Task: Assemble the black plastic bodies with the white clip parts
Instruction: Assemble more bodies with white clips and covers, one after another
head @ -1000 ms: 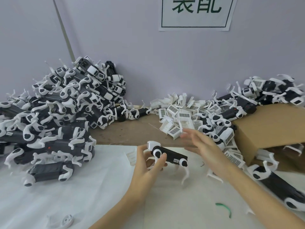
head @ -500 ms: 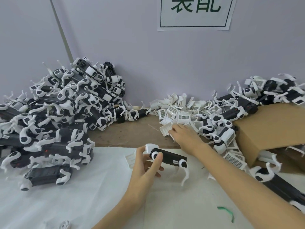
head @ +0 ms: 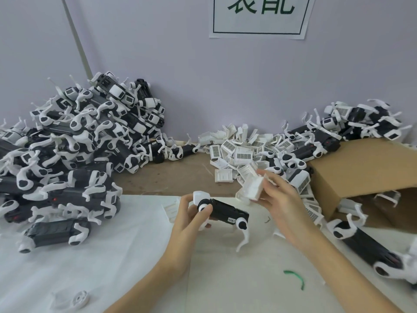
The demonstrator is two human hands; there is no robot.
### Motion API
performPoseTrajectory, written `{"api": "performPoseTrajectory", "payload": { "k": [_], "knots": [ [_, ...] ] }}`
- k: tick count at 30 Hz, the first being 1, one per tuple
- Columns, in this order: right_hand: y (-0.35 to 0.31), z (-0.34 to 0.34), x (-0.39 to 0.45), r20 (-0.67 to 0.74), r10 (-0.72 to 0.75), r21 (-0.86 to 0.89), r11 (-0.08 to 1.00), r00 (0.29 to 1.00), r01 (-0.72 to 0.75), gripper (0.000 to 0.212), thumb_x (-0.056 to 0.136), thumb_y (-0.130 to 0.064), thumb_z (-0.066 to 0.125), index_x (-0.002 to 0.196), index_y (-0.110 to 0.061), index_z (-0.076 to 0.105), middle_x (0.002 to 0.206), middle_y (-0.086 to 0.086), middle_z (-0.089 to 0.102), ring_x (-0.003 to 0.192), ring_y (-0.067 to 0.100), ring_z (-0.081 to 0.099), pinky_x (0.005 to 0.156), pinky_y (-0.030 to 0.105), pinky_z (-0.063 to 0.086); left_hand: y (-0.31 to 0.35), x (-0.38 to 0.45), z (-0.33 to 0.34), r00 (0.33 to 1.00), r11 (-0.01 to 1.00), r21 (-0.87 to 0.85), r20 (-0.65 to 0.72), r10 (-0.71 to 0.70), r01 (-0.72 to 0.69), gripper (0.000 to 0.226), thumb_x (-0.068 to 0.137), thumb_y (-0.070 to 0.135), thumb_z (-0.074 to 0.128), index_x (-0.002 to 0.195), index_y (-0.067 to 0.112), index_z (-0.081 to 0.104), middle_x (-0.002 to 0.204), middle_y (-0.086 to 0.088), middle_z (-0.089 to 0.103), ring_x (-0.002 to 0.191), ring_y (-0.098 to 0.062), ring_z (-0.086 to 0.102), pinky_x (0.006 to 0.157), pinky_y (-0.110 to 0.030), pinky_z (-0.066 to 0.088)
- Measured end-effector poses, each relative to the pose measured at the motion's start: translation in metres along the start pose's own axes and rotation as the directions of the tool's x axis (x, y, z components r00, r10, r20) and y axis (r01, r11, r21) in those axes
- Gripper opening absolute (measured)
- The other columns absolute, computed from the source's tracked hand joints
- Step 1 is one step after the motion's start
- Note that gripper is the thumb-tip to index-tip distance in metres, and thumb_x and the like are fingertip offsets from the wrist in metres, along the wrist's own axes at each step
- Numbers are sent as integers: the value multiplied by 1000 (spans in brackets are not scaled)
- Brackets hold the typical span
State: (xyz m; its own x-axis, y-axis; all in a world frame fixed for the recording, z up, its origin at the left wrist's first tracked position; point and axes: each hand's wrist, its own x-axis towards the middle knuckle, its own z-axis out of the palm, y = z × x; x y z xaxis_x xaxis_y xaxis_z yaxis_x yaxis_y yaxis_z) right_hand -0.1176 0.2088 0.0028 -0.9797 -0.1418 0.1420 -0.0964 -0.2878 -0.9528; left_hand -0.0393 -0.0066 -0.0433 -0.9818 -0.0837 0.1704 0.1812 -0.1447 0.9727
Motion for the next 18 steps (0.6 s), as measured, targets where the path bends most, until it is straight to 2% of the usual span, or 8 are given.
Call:
{"api": "performPoseTrajectory", "payload": {
  "k": [2,4,7,9,12,13,15,18],
  "knots": [
    [4,-5,-18,-12,-8,75,997,1000,9,31,106,-12,53,133,-21,65,115,9,64,94,22,70,84,38,56,1,-1,-1,1000,1000,-26,3,-8,8,48,81,53,70,118,24,57,112,-5,73,103,-19,66,92,-34,48],
    [7,-7,-31,-7,-29,35,999,1000,30,30,107,-16,53,129,-30,67,108,7,58,89,20,63,75,32,51,2,-2,-1,1000,1000,-30,2,-11,11,43,80,51,70,114,27,58,108,-4,72,101,-19,64,92,-33,47],
    [8,-6,-37,-8,-65,-50,997,998,64,20,107,-22,54,121,-31,66,99,8,64,91,25,55,79,45,44,3,-3,-2,1000,1000,-15,16,-8,8,31,87,41,66,112,26,57,108,-2,70,99,-16,62,88,-31,45],
    [6,-2,-37,-41,-76,-75,995,996,73,13,102,-32,64,115,-29,66,98,8,69,91,25,58,82,48,43,4,-3,-2,999,1000,0,34,-1,1,27,89,39,63,112,25,56,106,1,69,97,-12,61,83,-26,43],
    [7,0,-38,-67,-24,-42,999,997,21,39,82,-44,85,114,-29,70,112,10,73,99,19,69,84,33,53,3,-4,-2,998,1000,6,61,24,-24,32,88,41,66,113,23,55,105,-1,67,95,-15,60,83,-23,44],
    [8,1,-40,-52,-37,-81,996,998,32,43,79,-43,87,116,-29,71,116,9,74,101,16,71,84,27,55,3,-5,-3,997,999,8,68,33,-33,37,86,44,68,114,23,55,105,-2,66,95,-15,59,83,-20,45],
    [8,4,-45,15,-120,-226,967,993,121,40,82,-33,88,118,-27,72,114,2,76,104,13,72,88,22,56,3,-5,-3,995,998,23,89,52,-54,42,85,46,67,117,22,55,103,1,66,94,-13,59,80,-11,46],
    [13,17,-53,173,-252,-477,824,952,305,30,87,-24,84,114,-29,72,113,-10,75,108,12,69,96,15,48,1,-5,-3,990,995,53,120,73,-80,41,91,41,67,123,20,54,107,1,68,99,-11,64,85,-11,47]
  ]
}}
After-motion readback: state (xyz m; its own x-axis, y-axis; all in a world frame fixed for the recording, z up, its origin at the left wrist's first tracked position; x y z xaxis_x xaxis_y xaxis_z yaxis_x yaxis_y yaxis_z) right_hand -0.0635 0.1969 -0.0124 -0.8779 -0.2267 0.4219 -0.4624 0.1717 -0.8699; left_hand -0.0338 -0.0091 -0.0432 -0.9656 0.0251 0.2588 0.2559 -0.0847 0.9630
